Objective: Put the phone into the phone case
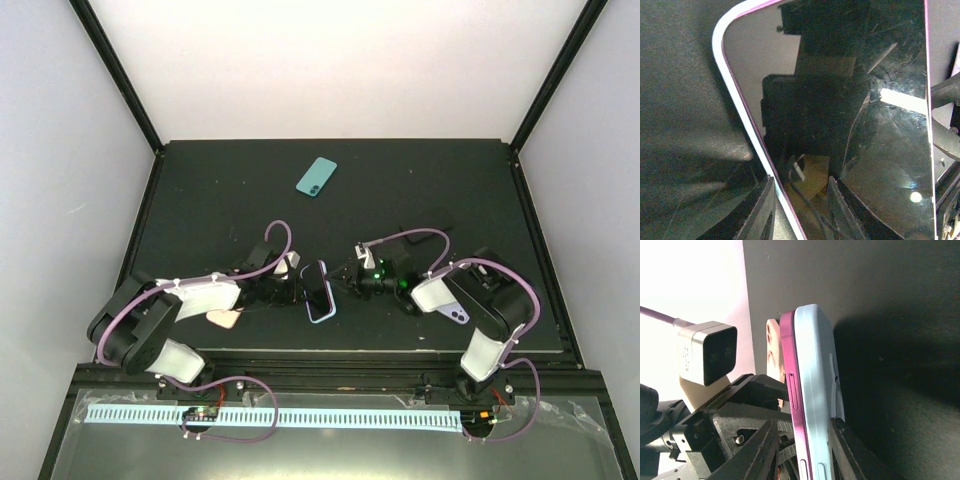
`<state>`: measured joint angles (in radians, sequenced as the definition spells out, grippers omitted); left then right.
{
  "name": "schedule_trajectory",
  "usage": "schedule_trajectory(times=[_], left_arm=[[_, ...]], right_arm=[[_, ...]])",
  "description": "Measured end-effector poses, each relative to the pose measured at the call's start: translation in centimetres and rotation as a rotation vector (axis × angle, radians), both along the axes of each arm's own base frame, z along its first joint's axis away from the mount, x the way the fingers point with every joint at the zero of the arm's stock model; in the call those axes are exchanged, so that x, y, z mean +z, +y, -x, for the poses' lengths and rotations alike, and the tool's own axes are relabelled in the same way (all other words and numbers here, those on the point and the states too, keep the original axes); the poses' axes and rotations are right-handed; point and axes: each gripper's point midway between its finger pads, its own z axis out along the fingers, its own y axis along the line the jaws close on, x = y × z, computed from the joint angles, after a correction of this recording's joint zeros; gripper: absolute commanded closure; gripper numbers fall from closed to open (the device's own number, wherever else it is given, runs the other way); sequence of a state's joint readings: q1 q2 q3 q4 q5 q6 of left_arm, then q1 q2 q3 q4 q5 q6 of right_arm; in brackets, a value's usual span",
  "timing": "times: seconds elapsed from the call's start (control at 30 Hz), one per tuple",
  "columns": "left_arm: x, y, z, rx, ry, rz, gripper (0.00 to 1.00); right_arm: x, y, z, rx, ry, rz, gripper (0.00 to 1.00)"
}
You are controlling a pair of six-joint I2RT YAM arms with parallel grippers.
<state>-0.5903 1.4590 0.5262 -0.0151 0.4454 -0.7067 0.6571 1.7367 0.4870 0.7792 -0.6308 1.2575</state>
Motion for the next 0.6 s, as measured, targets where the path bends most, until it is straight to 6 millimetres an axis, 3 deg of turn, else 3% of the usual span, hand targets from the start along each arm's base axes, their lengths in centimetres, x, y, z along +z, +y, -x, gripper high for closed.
schedule_trajectory(times=[0.17, 0.43, 0.6], left_arm=[[0.1, 0.2, 0.1, 0.0, -0.004, -0.007, 0.68], [0.0, 0.3, 0.1, -0.001, -0.004, -0.011, 0.65], [-0.1, 0.3, 0.3, -0.002, -0.003, -0.01, 0.63]], right_arm=[[0.4, 0.5, -0.2, 0.009, -0.005, -0.017, 0.63], [0.1, 0.8, -0.2, 0.041, -0.015, 0.014, 0.65], [-0.8, 1.0, 0.9, 0.095, 0.006, 0.039, 0.63]])
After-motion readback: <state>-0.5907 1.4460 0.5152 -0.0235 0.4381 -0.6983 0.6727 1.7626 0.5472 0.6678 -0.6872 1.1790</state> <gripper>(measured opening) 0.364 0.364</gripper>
